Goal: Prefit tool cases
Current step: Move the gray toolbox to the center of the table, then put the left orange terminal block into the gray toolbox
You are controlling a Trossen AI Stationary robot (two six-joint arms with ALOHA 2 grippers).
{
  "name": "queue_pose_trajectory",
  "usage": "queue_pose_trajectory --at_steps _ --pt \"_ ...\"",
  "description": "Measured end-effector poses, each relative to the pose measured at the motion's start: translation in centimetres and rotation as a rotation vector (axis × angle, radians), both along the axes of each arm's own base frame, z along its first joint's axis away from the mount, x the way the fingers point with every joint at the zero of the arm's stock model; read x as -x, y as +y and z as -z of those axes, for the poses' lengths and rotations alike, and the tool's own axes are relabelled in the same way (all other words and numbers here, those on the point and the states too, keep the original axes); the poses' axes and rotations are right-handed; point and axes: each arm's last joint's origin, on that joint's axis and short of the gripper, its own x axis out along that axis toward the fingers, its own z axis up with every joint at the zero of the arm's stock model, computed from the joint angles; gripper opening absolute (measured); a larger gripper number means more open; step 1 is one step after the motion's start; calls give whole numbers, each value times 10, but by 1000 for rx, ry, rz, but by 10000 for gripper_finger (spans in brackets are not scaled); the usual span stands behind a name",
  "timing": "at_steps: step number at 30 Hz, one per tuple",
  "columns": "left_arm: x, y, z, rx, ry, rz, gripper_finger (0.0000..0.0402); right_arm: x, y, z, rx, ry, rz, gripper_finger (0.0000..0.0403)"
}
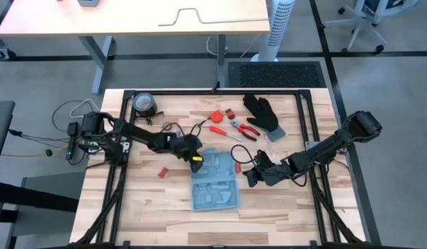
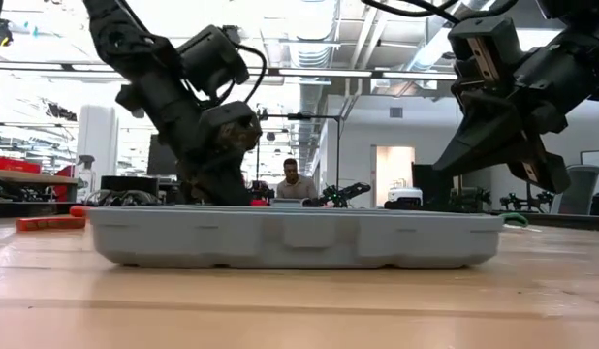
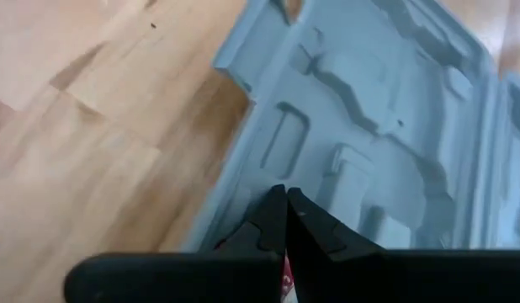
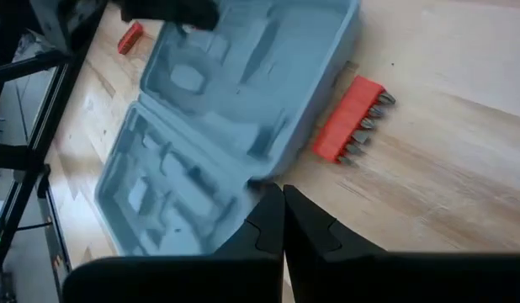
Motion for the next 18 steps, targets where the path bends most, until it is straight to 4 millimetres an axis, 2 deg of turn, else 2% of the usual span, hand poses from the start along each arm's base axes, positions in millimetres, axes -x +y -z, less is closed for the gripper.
queue_pose_trajectory --at_steps 4,10,14,18 --pt "3 6 -11 58 -45 67 0 0 0 0 -4 -7 6 8" --pt "4 -6 -54 38 -268 206 0 -6 -1 -8 28 -96 17 8" --pt "10 -9 -80 0 -381 197 0 -12 0 -16 86 -174 -40 8" --pt "15 -10 -92 -41 -423 158 0 -20 -2 -31 140 -323 -75 8"
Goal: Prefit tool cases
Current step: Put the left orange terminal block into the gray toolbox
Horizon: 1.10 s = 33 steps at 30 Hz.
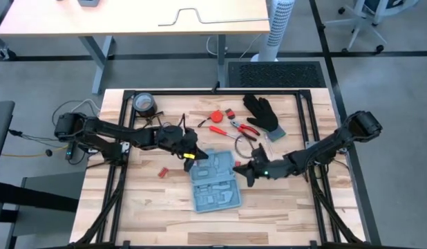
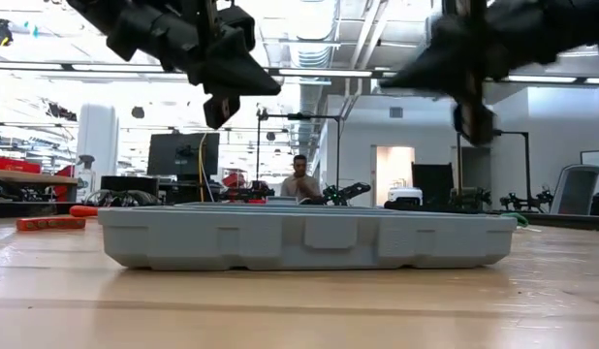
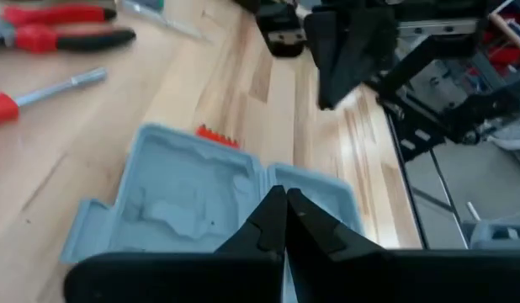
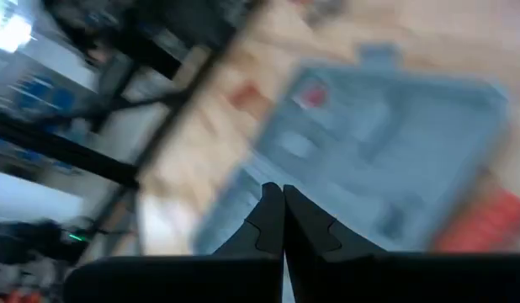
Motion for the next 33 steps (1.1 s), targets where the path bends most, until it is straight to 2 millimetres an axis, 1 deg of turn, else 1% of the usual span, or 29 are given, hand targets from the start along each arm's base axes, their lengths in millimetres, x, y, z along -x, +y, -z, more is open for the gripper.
queue_pose_trajectory --at_steps 2,4,6,7,10,14,17,22,28,33 --pt "0 0 -2 -2 -8 -3 0 -3 -2 -15 -3 -123 -2 8" --pt "0 0 0 -3 0 -4 0 -4 -7 -34 6 -267 8 8" --pt "0 0 1 -3 3 -3 0 -2 -13 -50 71 -358 14 8" --pt "-1 0 1 -3 3 -3 0 0 -15 -57 117 -388 17 8" --pt "0 0 3 -8 12 -1 0 7 -21 -70 251 -404 18 8" --pt "0 0 3 -8 14 3 0 15 -26 -81 283 -421 27 8" --pt "0 0 3 -4 14 14 0 17 -30 -82 293 -403 34 8" --pt "0 -1 3 4 14 16 0 16 -29 -75 314 -335 14 8" --pt "0 -1 3 7 14 17 0 12 -28 -60 353 -222 -11 8" --pt "0 -2 2 39 19 5 0 13 -28 -46 397 -80 -42 8"
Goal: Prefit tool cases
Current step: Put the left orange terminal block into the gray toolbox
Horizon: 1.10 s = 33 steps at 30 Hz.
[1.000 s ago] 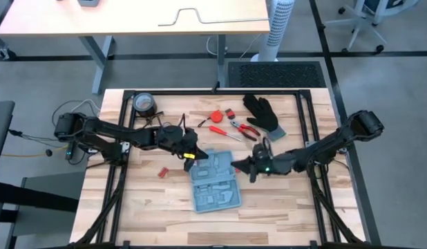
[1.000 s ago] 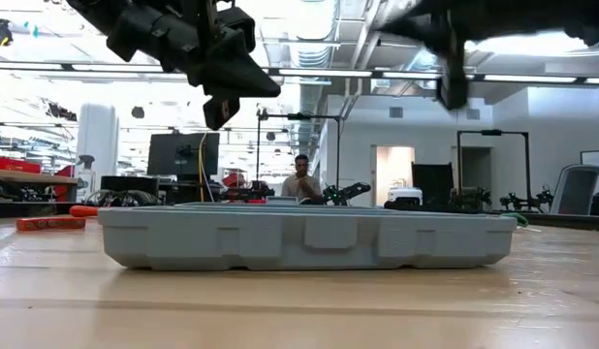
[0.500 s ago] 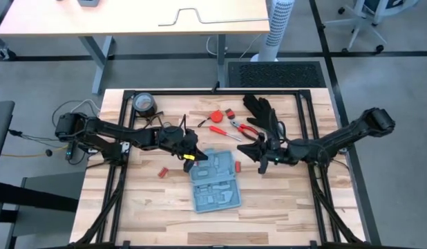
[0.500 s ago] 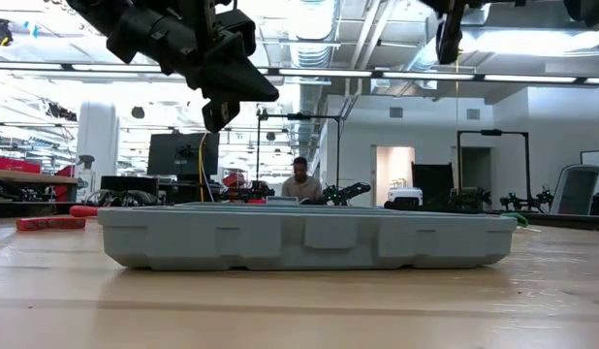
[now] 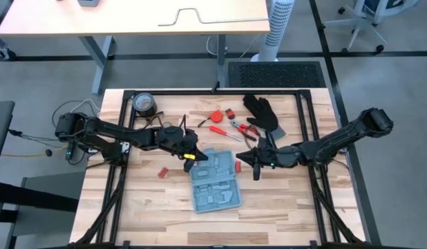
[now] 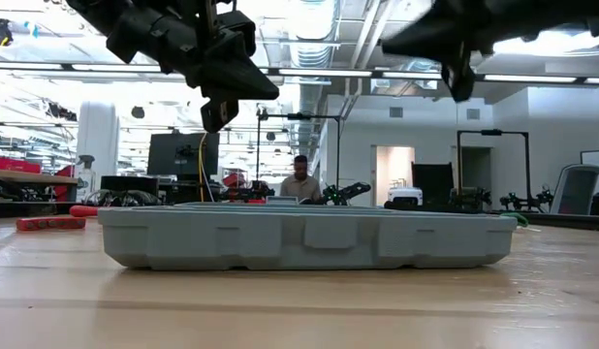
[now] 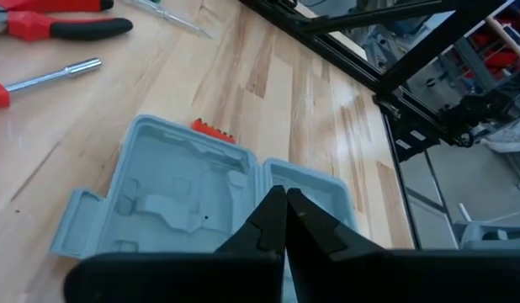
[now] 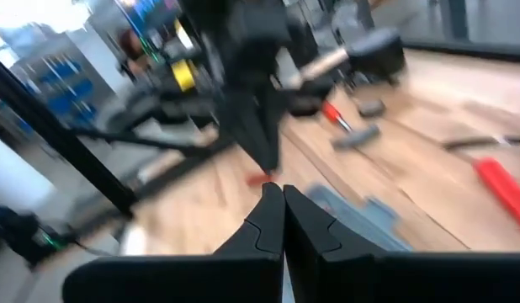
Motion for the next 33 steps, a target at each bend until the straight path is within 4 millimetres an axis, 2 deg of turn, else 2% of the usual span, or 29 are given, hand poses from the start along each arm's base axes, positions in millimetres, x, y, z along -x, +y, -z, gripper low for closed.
queue_pose_trajectory --at_steps 7,12,33 --pt "0 -4 0 18 3 7 0 5 -2 16 55 168 0 8" --pt "0 -5 0 19 3 8 0 7 -2 21 74 228 1 8" --pt "1 -6 2 -32 15 33 0 7 -2 21 76 231 1 8"
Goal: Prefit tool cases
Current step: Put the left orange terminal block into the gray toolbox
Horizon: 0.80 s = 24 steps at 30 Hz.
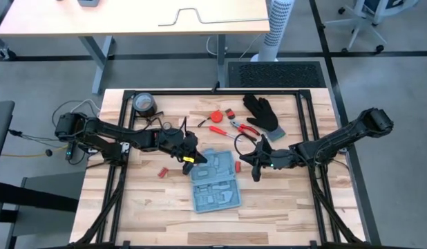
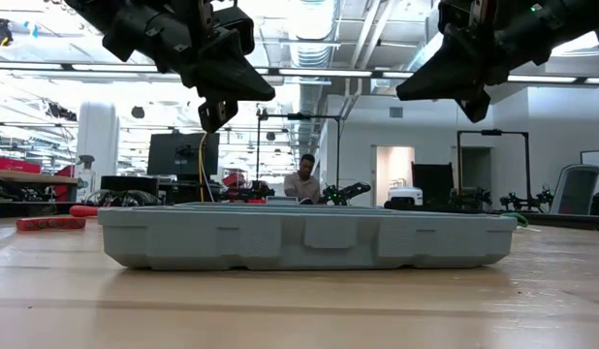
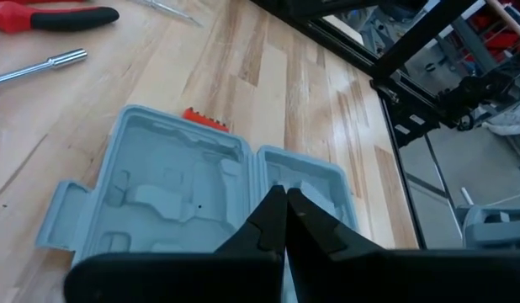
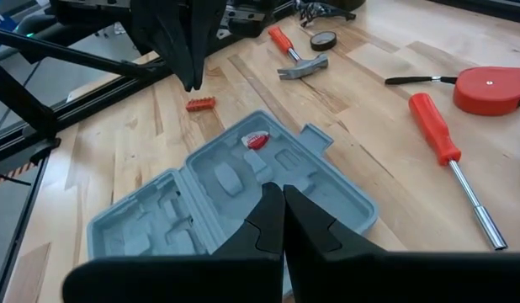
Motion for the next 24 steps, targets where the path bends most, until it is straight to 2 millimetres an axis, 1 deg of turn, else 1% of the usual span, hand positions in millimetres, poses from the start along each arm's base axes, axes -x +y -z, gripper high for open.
queue_pose_trajectory --at_steps 13,24 --pt "0 0 0 -14 -2 7 0 0 0 0 0 0 0 8" --pt "0 0 0 23 6 -12 0 0 0 0 0 0 0 8"
